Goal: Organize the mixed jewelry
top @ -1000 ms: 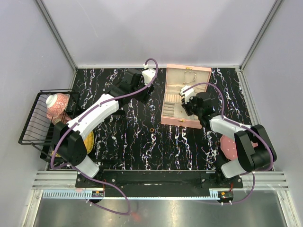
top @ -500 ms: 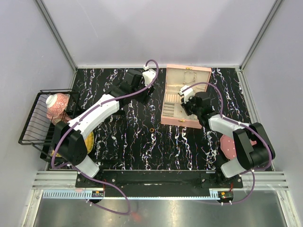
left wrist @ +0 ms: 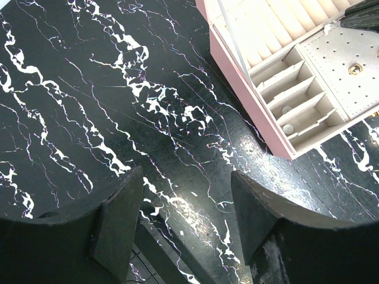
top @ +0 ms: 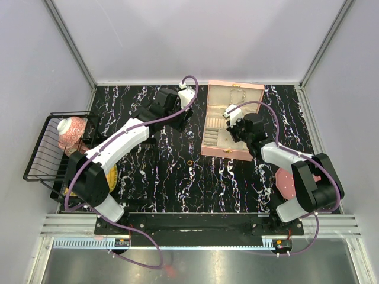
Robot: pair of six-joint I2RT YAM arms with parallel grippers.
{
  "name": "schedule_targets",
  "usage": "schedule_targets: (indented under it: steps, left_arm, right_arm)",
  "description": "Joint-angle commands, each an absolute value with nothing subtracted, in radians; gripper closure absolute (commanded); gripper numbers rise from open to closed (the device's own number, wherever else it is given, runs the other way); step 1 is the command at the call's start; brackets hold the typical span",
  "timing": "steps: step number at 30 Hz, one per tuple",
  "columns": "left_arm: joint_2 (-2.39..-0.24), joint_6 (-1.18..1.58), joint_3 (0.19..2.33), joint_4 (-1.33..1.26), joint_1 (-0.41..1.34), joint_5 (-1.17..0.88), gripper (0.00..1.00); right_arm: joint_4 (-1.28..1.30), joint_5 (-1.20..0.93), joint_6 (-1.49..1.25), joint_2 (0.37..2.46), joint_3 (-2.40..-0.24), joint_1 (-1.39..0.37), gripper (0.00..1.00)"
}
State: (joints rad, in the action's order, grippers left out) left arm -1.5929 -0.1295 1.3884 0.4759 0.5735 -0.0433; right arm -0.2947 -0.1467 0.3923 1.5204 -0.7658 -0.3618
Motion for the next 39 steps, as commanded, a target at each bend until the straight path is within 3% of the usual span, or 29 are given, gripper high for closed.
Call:
schedule_targets:
  steps: [1, 39]
  left_arm:
    - [-1.588, -0.114, 1.385, 0.428, 0.566, -0.064, 0.36]
    - [-1.598, -0.112, 1.382, 0.42, 0.558, -0.071, 0.36]
  right_arm:
    - [-0.341, -0.133, 0.402, 1.526, -0.798, -0.368, 1.0]
    - [-0.347, -0.137, 0.382, 1.551, -0.798, -0.39, 0.99]
